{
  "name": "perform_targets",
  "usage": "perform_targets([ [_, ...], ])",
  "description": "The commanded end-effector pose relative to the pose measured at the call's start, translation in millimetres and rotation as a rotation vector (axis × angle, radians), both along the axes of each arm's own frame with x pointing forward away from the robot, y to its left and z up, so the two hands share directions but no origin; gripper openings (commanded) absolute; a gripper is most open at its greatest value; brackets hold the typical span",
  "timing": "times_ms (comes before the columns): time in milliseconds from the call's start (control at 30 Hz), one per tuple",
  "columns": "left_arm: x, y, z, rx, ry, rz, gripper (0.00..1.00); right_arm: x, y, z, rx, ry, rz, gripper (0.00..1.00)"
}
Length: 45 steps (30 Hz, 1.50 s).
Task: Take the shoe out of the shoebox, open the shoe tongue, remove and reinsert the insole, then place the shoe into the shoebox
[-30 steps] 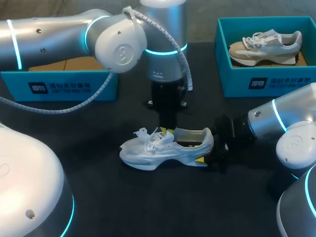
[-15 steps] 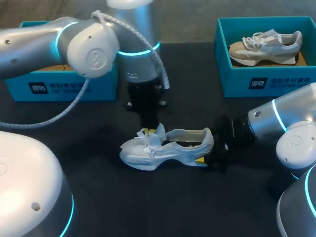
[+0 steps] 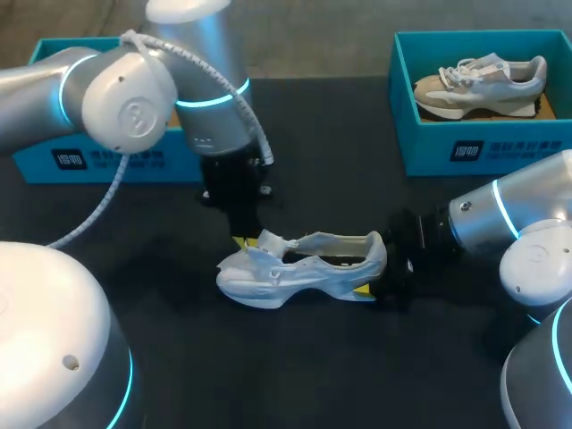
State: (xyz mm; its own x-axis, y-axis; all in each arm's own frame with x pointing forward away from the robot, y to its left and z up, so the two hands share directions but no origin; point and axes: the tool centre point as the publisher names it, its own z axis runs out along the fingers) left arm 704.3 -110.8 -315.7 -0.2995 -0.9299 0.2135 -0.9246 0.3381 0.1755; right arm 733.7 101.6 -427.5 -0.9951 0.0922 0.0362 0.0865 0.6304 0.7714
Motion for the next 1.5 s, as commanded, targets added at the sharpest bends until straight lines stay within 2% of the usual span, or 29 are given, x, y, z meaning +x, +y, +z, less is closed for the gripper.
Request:
perform_targets([
  [33,-5.0,11,-12,-0.029,0.0,0.0,0.0,-0.9,4,-3,-0.005,0.0,-0.001,0.0],
  [667,-11.5,28,-46,0.009,0.011,-0.004,0.0,-0.9,4,-3,-0.005,0.0,-0.001,0.0],
  [700,-11.7,28,-47,0.01,0.011,-0.004,0.02,-0.9,4,-3,-0.005,0.0,-0.001,0.0],
  [767,-12.0,30,-50,0.015,0.012,0.0,0.17,-0.9,4,-3,-0.005,0.0,-0.001,0.0],
  [833,-12.7,33,-53,0.015,0.018,0.006,0.23,-0.9,4,-3,-0.005,0.0,-0.001,0.0],
  [867,-13.0,34,-54,0.015,0.024,0.012,0.3,-0.9,4,-3,-0.005,0.0,-0.001,0.0],
  [933,-14.2,37,-57,0.014,0.03,0.018,0.54,-0.9,4,-3,-0.005,0.0,-0.001,0.0],
  [1000,-14.4,40,-60,0.008,0.039,0.028,0.66,-0.9,4,-3,-0.005,0.0,-0.001,0.0],
  [1033,-14.4,41,-61,0.008,0.04,0.029,0.77,-0.9,4,-3,-0.005,0.0,-0.001,0.0],
  [1167,-15.2,43,-63,0.006,0.044,0.03,0.87,-0.9,4,-3,-0.005,0.0,-0.001,0.0],
  [1333,-15.6,44,-63,0.004,0.048,0.024,0.92,-0.9,4,-3,-0.005,0.0,-0.001,0.0],
  [1400,-15.7,45,-61,0.004,0.047,0.021,0.99,-0.9,4,-3,-0.005,0.0,-0.001,0.0],
  [1500,-15.6,45,-56,-0.001,0.042,0.016,1.0,-0.9,4,-3,-0.005,0.0,-0.001,0.0],
])
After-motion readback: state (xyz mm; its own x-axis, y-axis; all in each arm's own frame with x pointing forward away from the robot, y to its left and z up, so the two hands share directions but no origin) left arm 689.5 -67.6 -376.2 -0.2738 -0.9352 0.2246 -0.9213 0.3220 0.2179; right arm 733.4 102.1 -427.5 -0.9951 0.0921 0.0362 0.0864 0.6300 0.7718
